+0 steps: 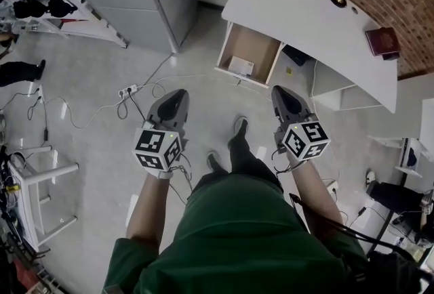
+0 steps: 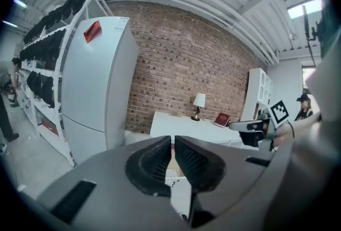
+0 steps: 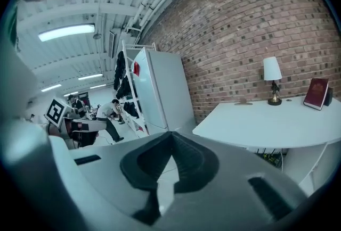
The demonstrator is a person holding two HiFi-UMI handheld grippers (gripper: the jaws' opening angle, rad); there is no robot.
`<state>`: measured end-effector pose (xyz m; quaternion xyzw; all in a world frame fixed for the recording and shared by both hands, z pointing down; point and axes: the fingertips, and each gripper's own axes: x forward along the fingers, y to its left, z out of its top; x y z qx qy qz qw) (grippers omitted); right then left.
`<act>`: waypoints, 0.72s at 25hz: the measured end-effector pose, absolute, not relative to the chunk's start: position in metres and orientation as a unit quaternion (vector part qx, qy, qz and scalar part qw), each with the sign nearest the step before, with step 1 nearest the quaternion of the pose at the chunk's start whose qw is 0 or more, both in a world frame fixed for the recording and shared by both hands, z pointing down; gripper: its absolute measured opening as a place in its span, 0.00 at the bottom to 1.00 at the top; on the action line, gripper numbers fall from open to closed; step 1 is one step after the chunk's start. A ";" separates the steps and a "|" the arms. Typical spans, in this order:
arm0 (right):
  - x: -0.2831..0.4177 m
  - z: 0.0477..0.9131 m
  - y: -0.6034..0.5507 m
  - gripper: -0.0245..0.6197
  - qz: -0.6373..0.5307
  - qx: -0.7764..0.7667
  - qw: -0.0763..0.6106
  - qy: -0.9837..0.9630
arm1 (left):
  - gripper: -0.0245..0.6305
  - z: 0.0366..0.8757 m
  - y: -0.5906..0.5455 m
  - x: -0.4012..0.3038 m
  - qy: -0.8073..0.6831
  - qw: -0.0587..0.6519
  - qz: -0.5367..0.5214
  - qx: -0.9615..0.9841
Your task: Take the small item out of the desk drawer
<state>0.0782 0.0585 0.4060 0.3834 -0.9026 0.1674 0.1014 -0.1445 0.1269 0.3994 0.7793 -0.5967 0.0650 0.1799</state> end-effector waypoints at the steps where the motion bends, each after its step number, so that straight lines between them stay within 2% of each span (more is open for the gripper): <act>1: 0.077 0.409 0.049 0.04 0.175 0.381 0.097 -0.903 | 0.06 0.399 0.122 -0.145 -0.599 0.179 0.069 0.777; 18: 0.086 0.476 -0.113 0.04 0.273 0.337 0.098 -0.896 | 0.06 0.442 -0.014 -0.110 -0.616 0.216 0.121 0.748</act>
